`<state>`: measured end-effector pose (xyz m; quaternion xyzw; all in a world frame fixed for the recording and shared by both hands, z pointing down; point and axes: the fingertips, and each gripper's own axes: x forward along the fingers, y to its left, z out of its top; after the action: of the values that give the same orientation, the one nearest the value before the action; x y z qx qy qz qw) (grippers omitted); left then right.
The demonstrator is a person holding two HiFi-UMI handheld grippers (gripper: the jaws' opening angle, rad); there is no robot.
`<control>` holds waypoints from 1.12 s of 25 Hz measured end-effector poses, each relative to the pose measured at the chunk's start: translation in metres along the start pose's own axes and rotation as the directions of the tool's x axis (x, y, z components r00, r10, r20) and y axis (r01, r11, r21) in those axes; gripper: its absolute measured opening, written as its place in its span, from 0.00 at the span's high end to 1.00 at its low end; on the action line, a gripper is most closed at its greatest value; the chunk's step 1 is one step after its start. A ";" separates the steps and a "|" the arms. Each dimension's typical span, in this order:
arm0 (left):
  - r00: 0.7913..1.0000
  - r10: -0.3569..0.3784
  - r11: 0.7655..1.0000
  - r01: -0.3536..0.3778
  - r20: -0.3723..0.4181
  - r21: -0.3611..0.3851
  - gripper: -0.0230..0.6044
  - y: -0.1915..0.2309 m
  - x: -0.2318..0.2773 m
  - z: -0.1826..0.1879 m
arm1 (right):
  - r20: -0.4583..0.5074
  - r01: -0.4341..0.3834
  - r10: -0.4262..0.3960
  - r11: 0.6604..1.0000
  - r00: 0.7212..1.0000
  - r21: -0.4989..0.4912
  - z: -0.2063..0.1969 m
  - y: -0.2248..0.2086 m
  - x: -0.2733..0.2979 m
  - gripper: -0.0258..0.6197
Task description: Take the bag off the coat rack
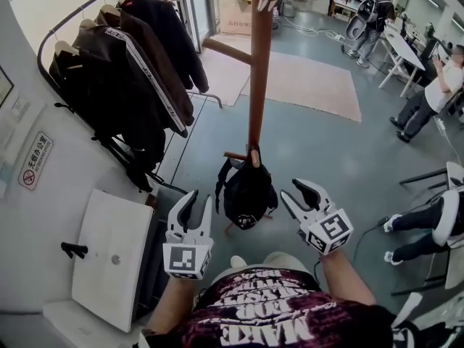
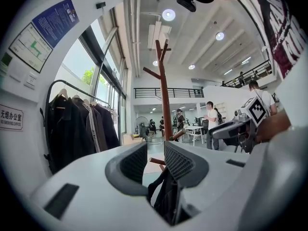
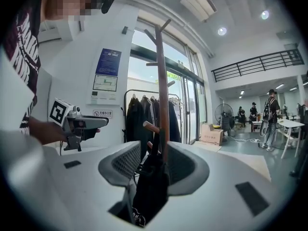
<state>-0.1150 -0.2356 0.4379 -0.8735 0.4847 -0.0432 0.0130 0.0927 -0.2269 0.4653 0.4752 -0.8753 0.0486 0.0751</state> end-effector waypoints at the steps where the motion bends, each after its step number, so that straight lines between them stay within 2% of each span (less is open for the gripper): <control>1: 1.000 -0.009 1.000 0.009 -0.002 -0.001 0.81 -0.001 0.003 -0.002 | -0.005 0.005 -0.005 1.000 1.000 0.001 -0.001 -0.002 0.001 0.69; 7: 0.998 -0.056 0.998 0.056 -0.016 -0.011 0.81 -0.007 0.022 -0.010 | -0.019 0.028 -0.028 1.000 0.999 0.012 -0.008 -0.014 0.008 0.69; 15: 0.996 -0.080 0.997 0.079 -0.041 -0.015 0.81 -0.015 0.050 -0.018 | -0.039 0.001 0.001 0.999 0.999 0.044 -0.022 -0.029 0.027 0.69; 20: 0.993 -0.100 0.995 0.100 -0.055 -0.009 0.81 -0.020 0.070 -0.025 | -0.057 -0.036 0.039 0.998 0.998 0.051 -0.031 -0.038 0.048 0.69; 28: 0.980 -0.156 0.988 0.155 -0.124 -0.016 0.81 -0.036 0.104 -0.053 | -0.122 -0.106 0.111 0.993 0.986 0.049 -0.054 -0.041 0.081 0.69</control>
<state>-0.0348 -0.3042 0.4995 -0.9045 0.4147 -0.0970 -0.0235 0.0886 -0.3076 0.5329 0.4243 -0.8923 0.1008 0.1167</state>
